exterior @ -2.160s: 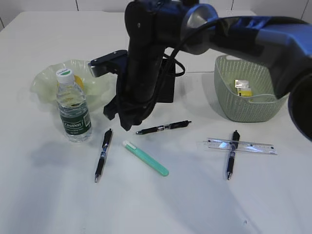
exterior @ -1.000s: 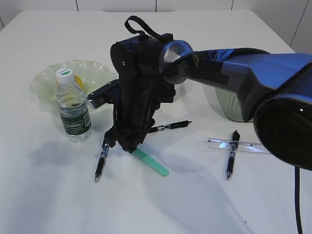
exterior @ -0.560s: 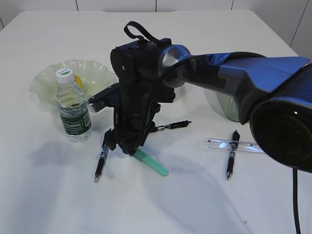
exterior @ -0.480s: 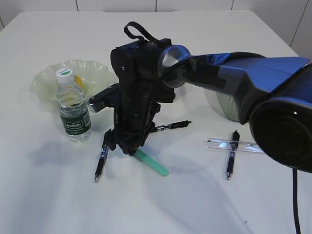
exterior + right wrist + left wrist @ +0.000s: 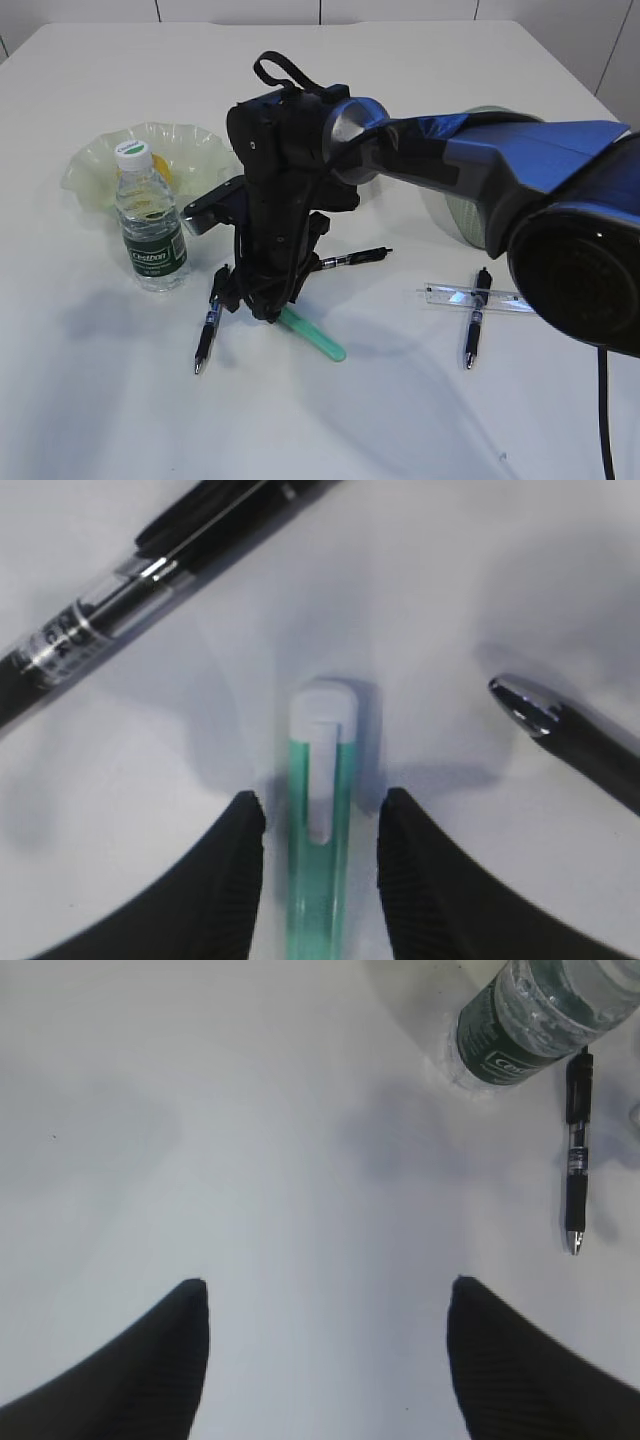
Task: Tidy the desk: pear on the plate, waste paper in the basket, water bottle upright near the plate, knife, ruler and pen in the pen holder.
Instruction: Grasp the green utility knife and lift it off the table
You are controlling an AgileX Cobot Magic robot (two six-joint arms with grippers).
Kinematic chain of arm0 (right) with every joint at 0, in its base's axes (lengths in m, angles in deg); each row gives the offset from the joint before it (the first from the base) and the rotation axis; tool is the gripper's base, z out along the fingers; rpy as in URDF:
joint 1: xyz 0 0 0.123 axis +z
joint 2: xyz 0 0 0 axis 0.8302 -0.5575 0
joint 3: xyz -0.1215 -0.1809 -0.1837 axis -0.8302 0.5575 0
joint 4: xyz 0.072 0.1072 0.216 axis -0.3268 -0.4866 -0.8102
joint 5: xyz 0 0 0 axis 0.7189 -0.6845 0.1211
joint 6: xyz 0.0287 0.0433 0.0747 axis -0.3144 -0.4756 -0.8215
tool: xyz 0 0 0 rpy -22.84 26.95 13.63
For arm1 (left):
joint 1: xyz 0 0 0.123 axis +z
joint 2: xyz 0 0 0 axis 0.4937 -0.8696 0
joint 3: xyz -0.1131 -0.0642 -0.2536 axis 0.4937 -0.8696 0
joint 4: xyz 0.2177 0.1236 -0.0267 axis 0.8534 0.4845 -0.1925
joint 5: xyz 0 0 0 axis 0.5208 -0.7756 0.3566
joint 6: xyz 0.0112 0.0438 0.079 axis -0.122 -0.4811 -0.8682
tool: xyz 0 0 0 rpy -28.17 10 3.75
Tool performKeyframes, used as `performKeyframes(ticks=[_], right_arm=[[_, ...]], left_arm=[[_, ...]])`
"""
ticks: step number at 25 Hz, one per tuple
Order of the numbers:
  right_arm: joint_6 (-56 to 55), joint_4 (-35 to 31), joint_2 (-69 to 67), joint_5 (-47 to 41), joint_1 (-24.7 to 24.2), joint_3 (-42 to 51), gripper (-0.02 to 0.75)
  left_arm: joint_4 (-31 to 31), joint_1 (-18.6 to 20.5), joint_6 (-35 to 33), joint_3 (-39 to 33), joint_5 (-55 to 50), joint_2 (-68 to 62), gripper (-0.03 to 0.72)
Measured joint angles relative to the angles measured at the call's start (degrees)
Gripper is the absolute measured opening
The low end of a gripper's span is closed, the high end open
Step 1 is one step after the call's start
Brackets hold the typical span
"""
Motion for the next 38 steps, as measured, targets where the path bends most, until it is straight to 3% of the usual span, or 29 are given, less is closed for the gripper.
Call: performKeyframes(ticks=[25, 32, 38], right_arm=[[-0.65, 0.38, -0.65, 0.12, 0.0, 0.0, 0.292], [-0.88, 0.5, -0.65, 0.12, 0.0, 0.0, 0.211], [-0.88, 0.5, -0.78, 0.12, 0.0, 0.0, 0.201]], left_arm=[[0.0, 0.0, 0.0, 0.0, 0.13, 0.0, 0.527], [0.0, 0.0, 0.0, 0.0, 0.22, 0.0, 0.527], [0.0, 0.0, 0.0, 0.0, 0.22, 0.0, 0.527]])
